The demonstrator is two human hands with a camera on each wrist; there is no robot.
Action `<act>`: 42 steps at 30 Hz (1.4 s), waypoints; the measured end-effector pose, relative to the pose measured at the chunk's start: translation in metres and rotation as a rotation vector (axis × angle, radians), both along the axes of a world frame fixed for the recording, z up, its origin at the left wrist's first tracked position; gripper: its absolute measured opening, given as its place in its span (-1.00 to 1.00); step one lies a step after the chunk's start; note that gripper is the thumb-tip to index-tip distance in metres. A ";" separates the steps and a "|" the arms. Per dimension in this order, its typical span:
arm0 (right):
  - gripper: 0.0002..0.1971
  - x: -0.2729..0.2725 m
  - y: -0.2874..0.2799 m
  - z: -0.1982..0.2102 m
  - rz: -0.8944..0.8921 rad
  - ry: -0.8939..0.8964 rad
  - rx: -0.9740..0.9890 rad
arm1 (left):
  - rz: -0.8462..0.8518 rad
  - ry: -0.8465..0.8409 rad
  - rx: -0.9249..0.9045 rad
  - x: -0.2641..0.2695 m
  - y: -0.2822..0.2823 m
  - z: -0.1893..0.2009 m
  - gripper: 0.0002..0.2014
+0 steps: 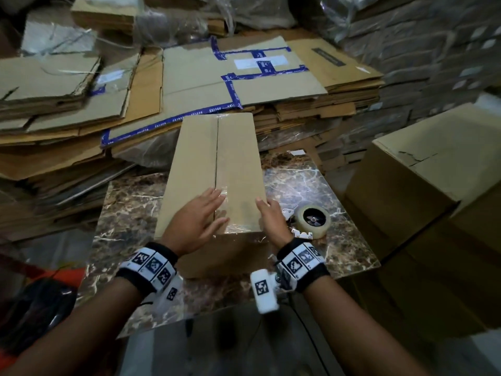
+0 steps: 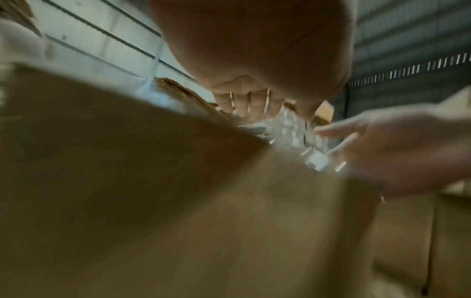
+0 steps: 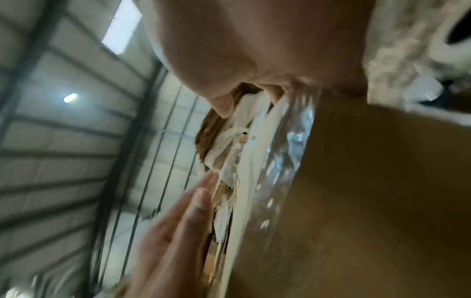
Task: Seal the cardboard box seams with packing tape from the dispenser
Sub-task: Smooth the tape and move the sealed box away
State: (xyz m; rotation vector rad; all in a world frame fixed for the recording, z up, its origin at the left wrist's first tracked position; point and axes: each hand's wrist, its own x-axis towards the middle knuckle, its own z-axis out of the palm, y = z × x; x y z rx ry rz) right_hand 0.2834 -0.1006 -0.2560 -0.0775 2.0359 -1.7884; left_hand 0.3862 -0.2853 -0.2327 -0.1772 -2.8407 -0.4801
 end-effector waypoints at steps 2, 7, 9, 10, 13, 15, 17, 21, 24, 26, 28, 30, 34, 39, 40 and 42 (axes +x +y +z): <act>-0.12 0.005 -0.012 -0.003 -0.046 -0.054 0.002 | -0.045 -0.049 -0.081 0.005 -0.014 -0.012 -0.25; -0.15 0.012 -0.022 -0.005 -0.135 -0.111 0.031 | -0.094 -0.054 -0.213 0.009 -0.023 -0.026 -0.32; -0.07 0.007 -0.022 -0.016 -0.118 -0.101 0.054 | -0.142 -0.079 -0.263 0.007 -0.023 -0.027 -0.30; -0.15 0.003 -0.022 -0.021 -0.114 -0.088 0.057 | -0.165 -0.089 -0.301 0.006 -0.024 -0.028 -0.28; -0.46 0.006 -0.018 -0.016 -0.155 -0.038 0.097 | -0.188 -0.145 -0.404 0.003 -0.024 -0.028 -0.23; -0.48 0.008 -0.015 -0.019 -0.160 0.026 0.124 | -0.189 -0.166 -0.440 0.001 -0.024 -0.030 -0.19; -0.47 0.016 -0.015 -0.022 -0.198 0.134 0.154 | -0.179 -0.183 -0.473 0.000 -0.024 -0.029 -0.15; -0.63 0.032 -0.018 -0.019 -0.263 0.434 0.191 | -0.132 -0.203 -0.560 0.004 -0.021 -0.026 0.03; -0.65 0.030 -0.016 -0.016 -0.116 0.501 0.250 | -0.129 -0.211 -0.371 0.005 -0.021 -0.016 0.18; -0.51 0.021 -0.006 -0.012 -0.004 0.442 0.226 | -0.083 -0.234 -0.113 0.007 -0.026 -0.005 0.12; -0.43 0.008 0.009 -0.004 0.017 0.356 0.111 | -0.045 -0.145 0.038 0.012 -0.037 0.005 0.06; -0.42 -0.001 0.022 0.004 0.047 0.389 0.116 | -0.057 -0.099 -0.037 0.017 -0.052 0.007 -0.02; -0.25 0.009 0.016 0.003 0.355 0.499 0.328 | -0.099 -0.120 -0.252 0.022 -0.076 -0.010 -0.10; -0.06 0.023 0.003 -0.011 0.406 0.746 0.608 | -0.108 -0.060 -0.329 0.020 -0.083 -0.026 -0.15; 0.00 0.022 0.003 -0.009 0.453 0.803 0.712 | -0.123 -0.048 -0.338 0.020 -0.083 -0.026 -0.13; 0.08 0.019 0.003 -0.005 0.533 0.859 0.867 | -0.164 -0.014 -0.359 0.019 -0.083 -0.027 -0.10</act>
